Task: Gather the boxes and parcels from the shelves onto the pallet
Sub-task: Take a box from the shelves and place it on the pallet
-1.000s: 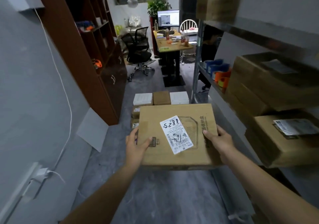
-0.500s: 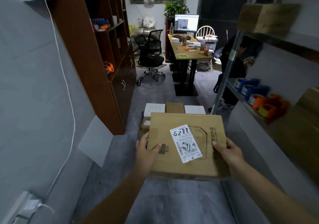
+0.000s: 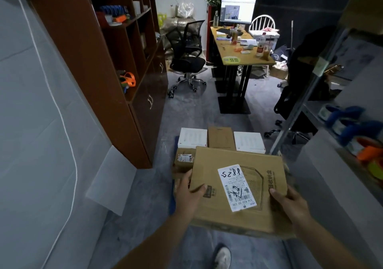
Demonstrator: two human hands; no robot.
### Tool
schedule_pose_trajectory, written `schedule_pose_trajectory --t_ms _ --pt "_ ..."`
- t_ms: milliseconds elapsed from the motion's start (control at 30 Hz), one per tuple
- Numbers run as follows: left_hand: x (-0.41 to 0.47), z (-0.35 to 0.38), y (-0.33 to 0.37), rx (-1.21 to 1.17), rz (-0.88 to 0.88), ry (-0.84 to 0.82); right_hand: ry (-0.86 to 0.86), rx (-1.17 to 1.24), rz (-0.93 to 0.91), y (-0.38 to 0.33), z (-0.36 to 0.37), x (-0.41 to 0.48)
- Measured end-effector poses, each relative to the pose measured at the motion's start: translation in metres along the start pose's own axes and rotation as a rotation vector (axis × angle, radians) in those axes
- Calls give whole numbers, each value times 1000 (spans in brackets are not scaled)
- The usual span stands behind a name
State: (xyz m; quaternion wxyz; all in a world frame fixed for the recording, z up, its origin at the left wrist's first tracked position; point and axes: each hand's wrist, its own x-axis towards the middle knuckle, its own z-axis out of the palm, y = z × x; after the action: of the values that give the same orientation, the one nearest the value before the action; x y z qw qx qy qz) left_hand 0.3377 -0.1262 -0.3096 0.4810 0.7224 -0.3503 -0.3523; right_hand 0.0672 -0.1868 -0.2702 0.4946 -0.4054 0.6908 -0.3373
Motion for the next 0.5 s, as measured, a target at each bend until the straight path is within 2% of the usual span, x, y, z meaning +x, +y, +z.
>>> schedule_pose_trajectory --t_ms 333,500 --pt "171 86 -20 42 -147 -90 -29 -109 98 -27 48 193" --pt "252 126 -62 68 -187 -86 -61 -160 183 -7 81 297"
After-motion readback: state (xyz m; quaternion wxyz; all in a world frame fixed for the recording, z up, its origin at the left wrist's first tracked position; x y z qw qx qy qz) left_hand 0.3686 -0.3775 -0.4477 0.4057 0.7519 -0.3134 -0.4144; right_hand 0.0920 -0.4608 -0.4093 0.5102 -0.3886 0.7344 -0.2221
